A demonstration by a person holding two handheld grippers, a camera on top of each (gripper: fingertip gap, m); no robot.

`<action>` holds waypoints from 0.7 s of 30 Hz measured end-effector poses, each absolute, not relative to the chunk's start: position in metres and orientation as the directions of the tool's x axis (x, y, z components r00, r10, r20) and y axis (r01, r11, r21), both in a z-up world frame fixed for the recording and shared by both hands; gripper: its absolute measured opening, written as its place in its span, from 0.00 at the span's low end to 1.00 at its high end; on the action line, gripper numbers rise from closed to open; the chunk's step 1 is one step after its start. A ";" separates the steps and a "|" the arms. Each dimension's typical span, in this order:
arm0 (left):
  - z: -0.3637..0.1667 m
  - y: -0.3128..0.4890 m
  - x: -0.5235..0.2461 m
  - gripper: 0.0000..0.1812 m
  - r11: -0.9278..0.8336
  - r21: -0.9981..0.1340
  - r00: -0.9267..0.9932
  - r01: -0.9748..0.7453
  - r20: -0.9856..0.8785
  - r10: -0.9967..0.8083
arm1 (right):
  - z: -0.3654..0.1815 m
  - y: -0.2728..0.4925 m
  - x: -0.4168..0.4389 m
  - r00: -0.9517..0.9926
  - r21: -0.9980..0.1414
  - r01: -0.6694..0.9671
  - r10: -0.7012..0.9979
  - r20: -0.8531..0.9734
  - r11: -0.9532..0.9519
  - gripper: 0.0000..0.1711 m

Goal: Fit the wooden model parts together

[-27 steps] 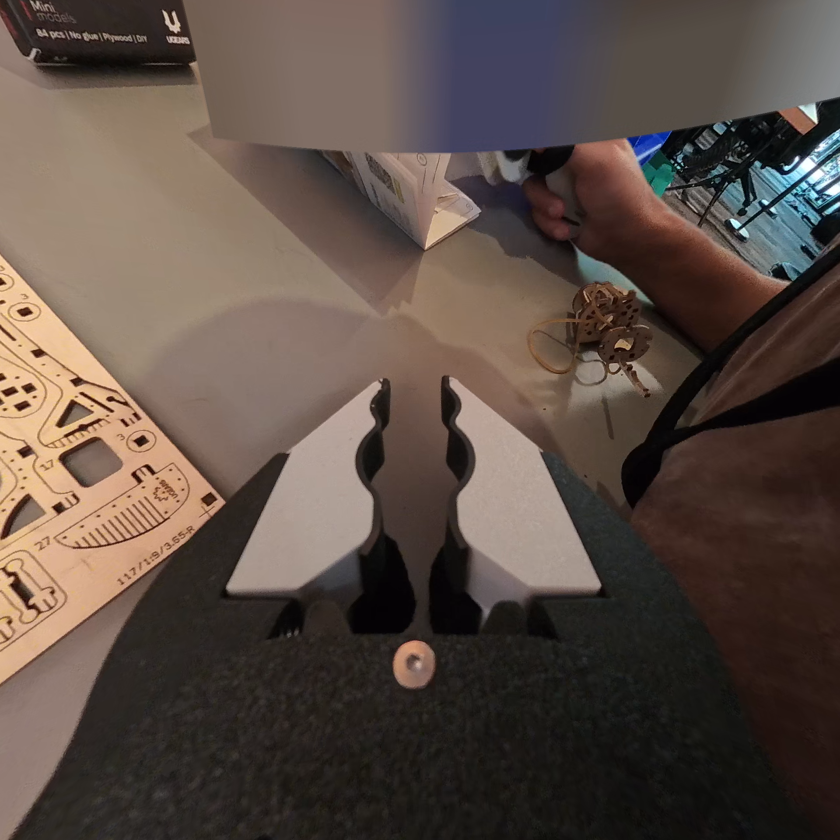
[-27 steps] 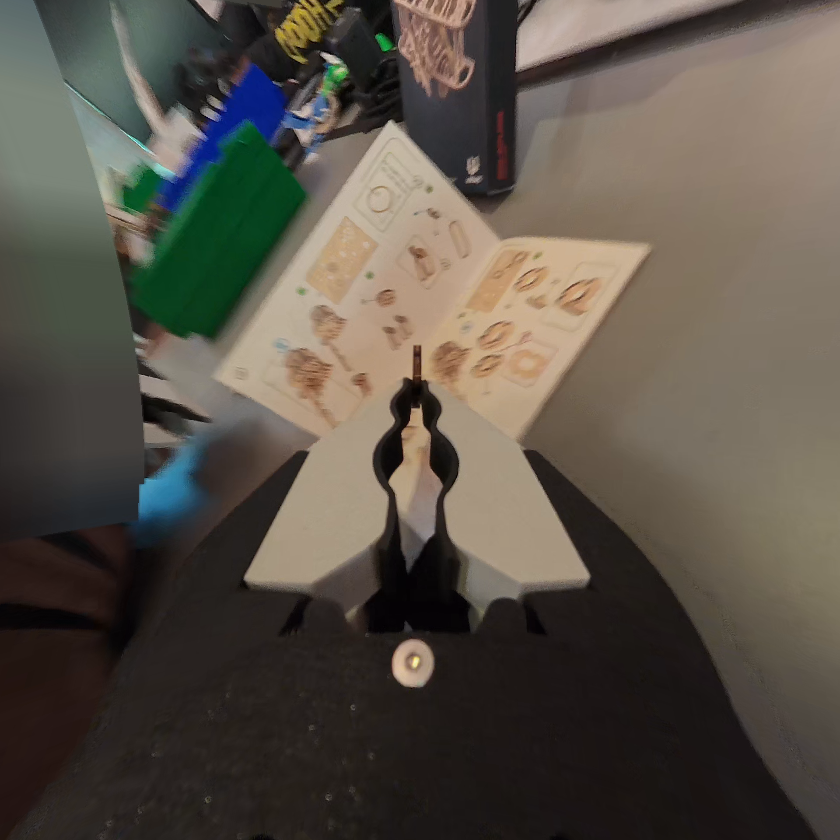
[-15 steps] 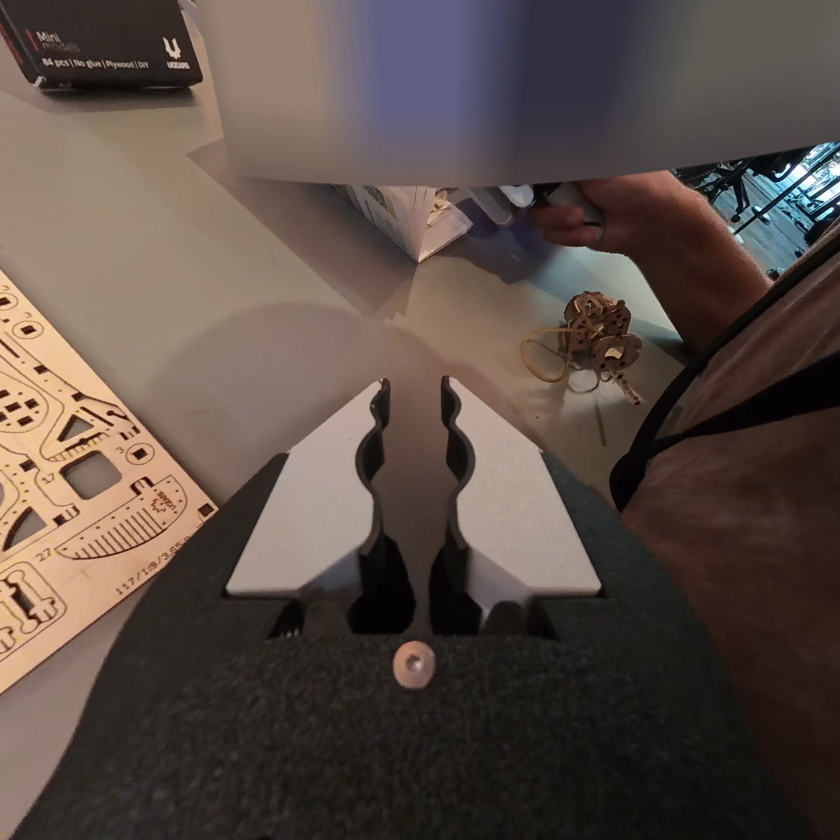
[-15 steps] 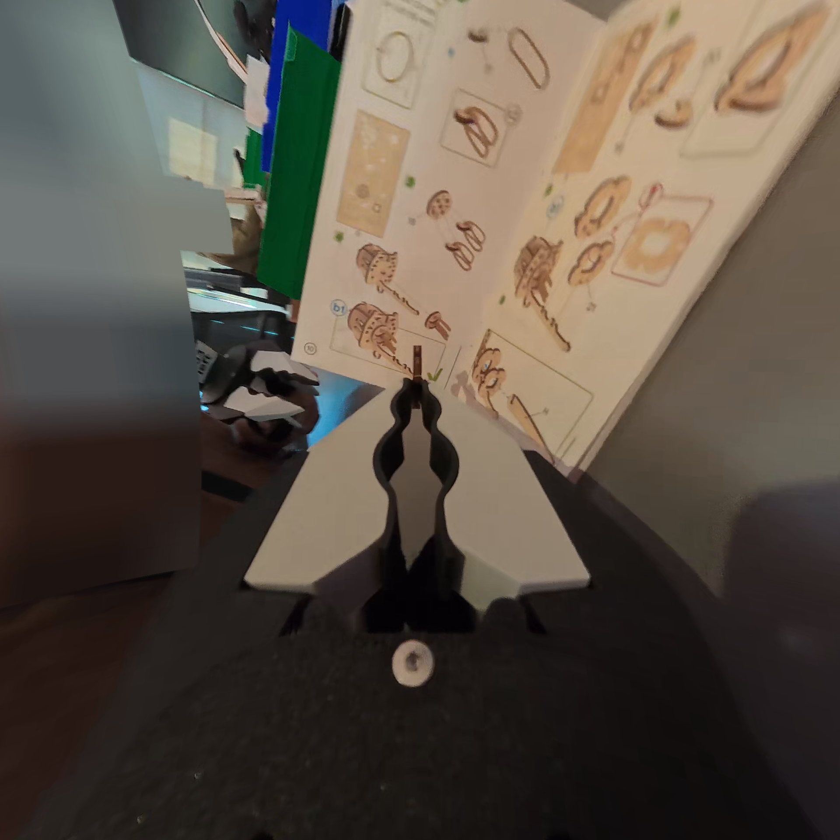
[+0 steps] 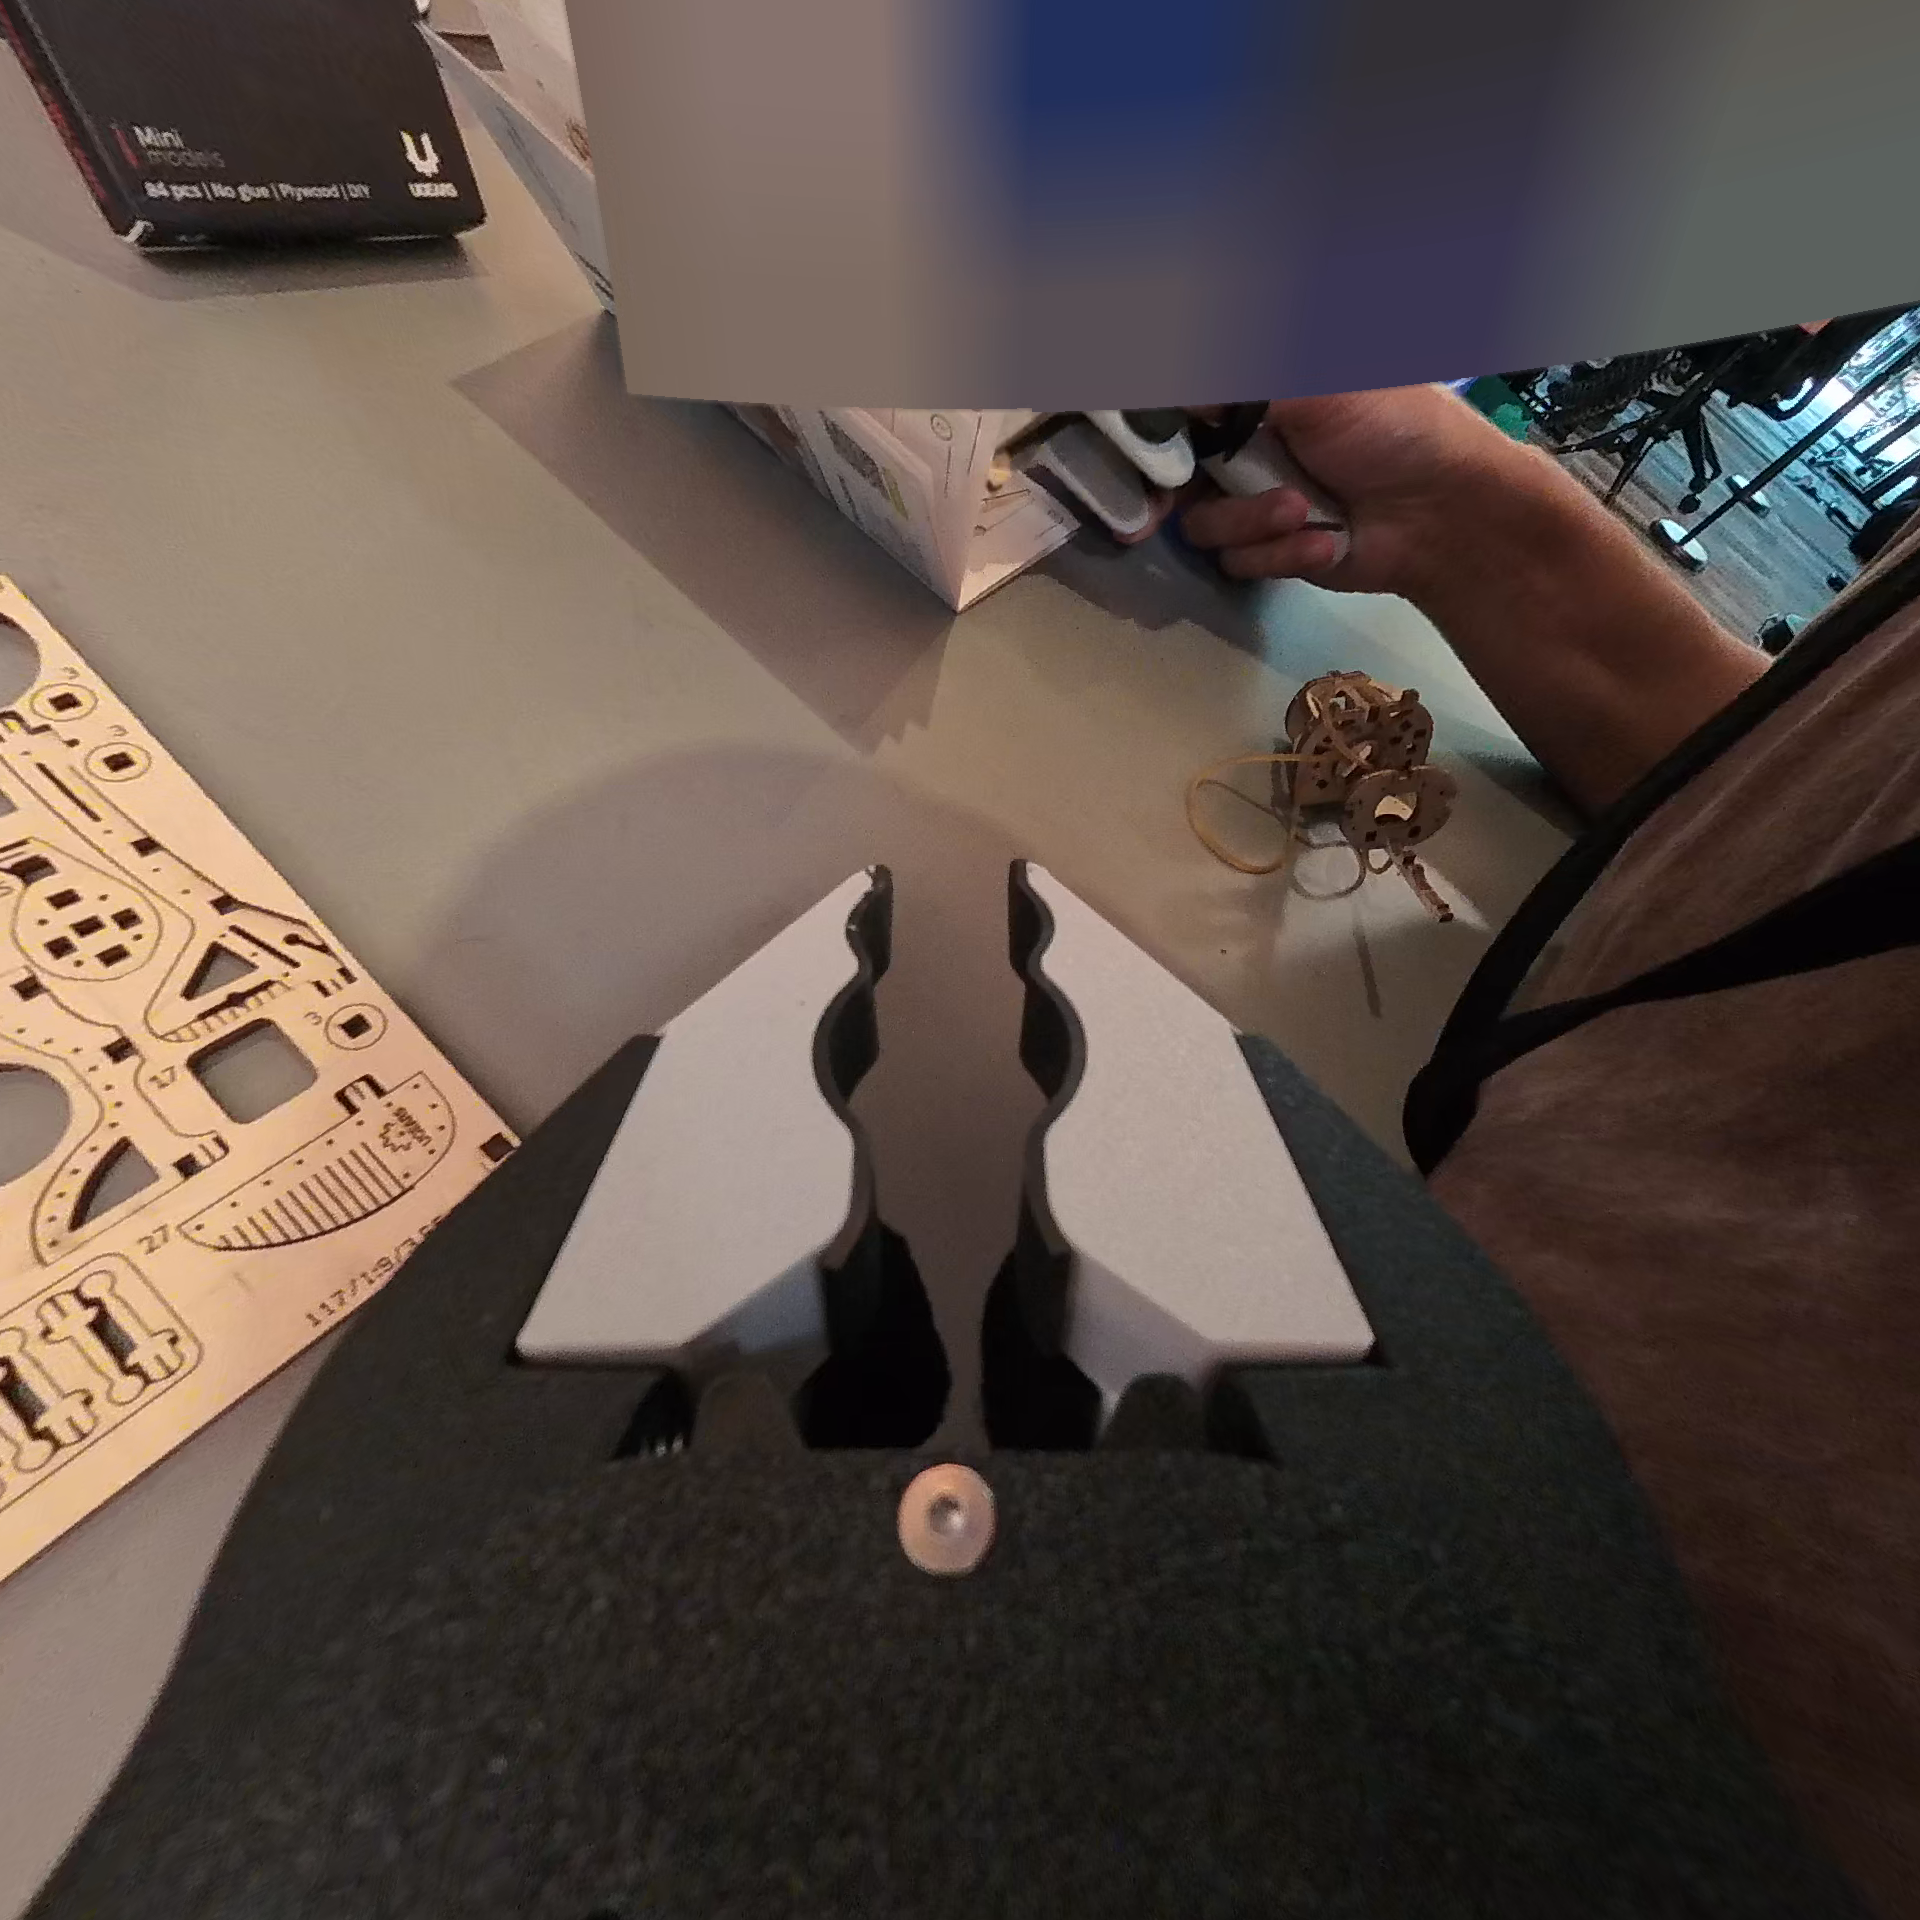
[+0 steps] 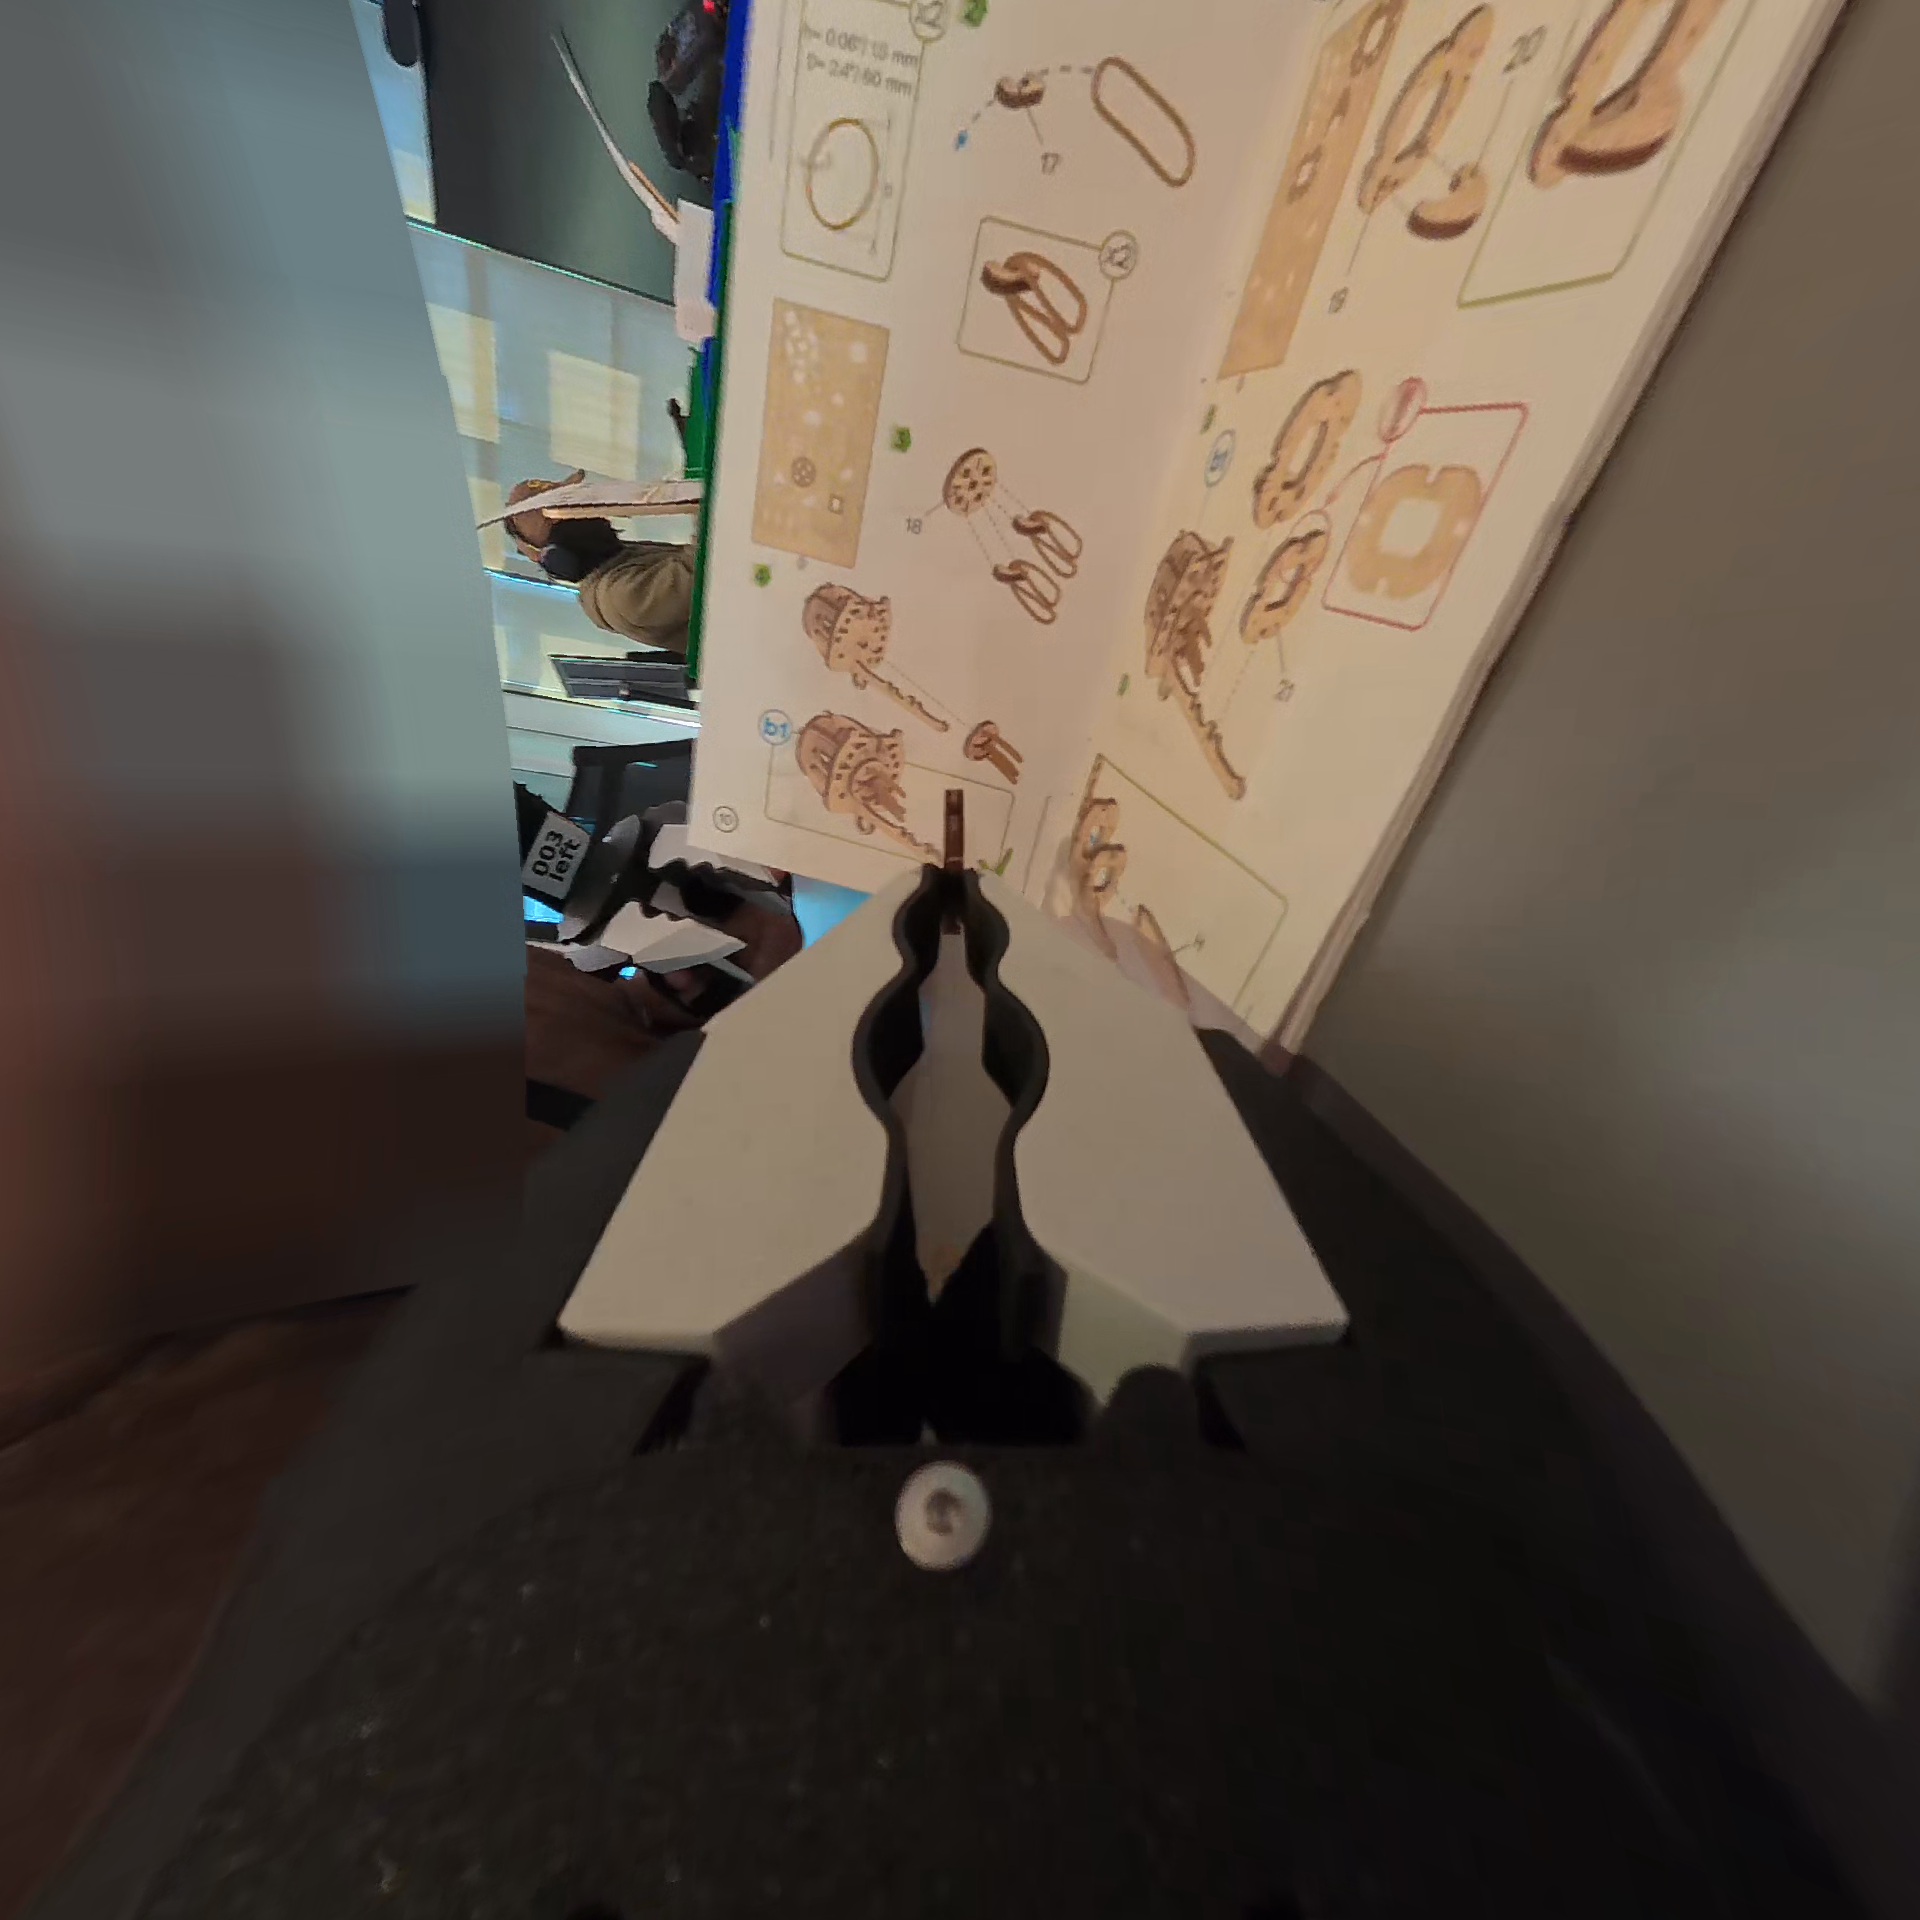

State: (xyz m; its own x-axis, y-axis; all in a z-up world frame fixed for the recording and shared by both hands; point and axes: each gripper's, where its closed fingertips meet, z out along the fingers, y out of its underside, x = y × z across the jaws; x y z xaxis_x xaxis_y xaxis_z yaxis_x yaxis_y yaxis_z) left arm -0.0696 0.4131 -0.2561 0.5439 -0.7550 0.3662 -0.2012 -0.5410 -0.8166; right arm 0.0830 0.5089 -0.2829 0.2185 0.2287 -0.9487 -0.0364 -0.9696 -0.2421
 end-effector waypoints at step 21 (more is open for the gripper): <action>-0.267 0.409 -0.067 0.11 -0.522 -0.811 0.549 -0.265 0.319 -0.773 | -0.291 0.509 0.083 0.257 -0.253 -0.016 0.240 -0.936 -0.967 0.02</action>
